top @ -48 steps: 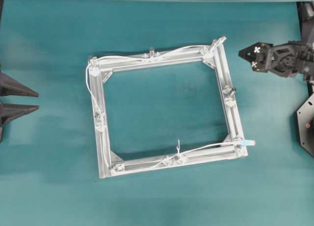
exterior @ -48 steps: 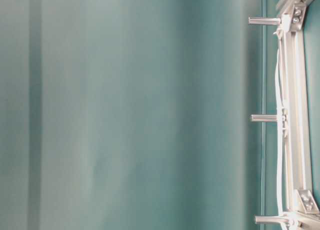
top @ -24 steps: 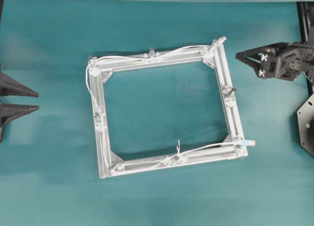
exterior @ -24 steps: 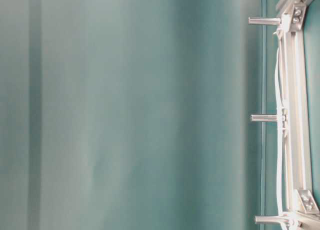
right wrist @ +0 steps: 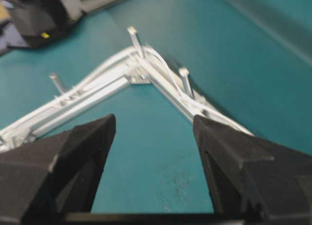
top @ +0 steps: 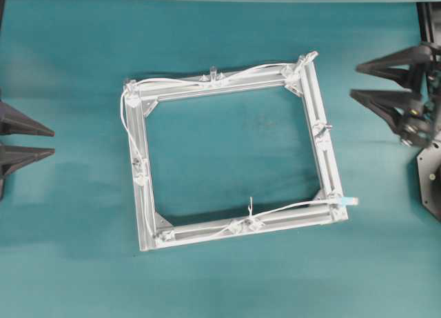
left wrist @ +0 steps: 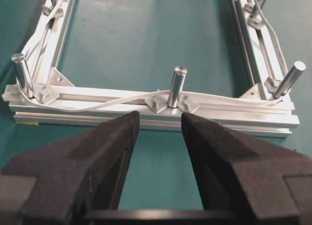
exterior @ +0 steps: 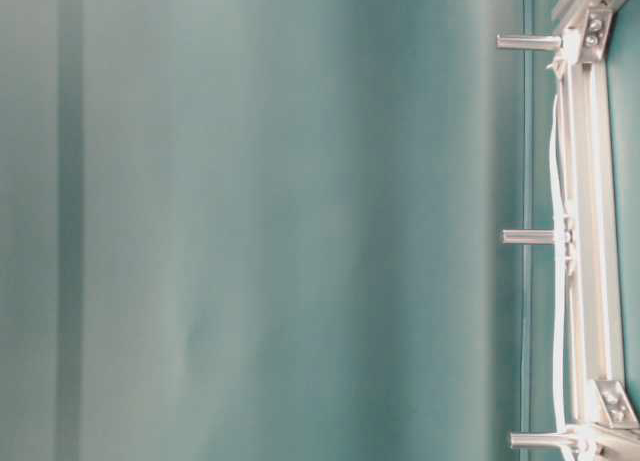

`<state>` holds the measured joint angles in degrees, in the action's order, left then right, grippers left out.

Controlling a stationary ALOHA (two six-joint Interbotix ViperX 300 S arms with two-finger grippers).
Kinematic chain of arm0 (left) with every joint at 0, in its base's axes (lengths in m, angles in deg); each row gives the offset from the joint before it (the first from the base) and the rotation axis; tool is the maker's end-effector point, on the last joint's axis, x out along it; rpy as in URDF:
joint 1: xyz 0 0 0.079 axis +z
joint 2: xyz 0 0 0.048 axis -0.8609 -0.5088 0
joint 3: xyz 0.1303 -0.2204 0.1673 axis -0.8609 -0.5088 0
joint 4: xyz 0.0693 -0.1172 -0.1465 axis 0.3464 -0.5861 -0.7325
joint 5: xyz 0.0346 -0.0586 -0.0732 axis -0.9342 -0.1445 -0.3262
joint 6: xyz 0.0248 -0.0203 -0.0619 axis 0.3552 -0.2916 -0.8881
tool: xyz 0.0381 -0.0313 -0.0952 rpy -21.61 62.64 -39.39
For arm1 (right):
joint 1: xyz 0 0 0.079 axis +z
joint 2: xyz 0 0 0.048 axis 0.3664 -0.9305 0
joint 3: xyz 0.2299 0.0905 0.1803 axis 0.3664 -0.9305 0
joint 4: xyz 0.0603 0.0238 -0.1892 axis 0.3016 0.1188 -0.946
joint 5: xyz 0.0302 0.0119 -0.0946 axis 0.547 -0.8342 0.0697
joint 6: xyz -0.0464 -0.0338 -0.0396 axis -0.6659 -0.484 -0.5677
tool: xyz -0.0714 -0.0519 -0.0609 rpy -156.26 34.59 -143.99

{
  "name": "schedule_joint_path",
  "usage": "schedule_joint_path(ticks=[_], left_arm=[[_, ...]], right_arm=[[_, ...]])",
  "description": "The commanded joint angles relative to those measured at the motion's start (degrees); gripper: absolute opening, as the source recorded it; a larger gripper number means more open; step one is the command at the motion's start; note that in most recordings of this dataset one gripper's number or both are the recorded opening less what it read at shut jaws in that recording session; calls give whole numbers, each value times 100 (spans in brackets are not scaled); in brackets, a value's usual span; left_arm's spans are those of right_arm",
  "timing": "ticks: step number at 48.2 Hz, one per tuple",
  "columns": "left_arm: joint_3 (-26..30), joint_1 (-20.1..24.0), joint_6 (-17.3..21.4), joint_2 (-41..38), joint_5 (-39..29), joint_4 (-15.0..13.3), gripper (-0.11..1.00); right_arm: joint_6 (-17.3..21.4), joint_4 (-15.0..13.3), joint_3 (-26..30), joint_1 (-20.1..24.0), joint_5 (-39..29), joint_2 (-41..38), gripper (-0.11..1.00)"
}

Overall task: Move the cable alternately left and right between 8 pins so it hooks onto each one.
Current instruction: 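Open the right gripper, release the plug, and retract right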

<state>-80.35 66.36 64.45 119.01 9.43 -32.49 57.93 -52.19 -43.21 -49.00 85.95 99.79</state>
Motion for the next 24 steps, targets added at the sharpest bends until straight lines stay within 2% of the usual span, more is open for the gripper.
schedule_joint_path(ticks=[1, 7, 15, 24], left_arm=[[88, -9, -26, -35, 26, 18, 53], [88, -18, -35, -35, 26, 18, 53], [97, -18, -35, -35, 26, 18, 53], [88, -9, -35, -35, 26, 18, 53]], right_arm=[[-44, -9, -158, 9, 246, 422, 71], [-44, -9, -431, 18, 826, 686, 71], [-97, -26, -510, 105, 1661, 360, 71], [-387, -193, -554, 167, 2021, 70, 71]])
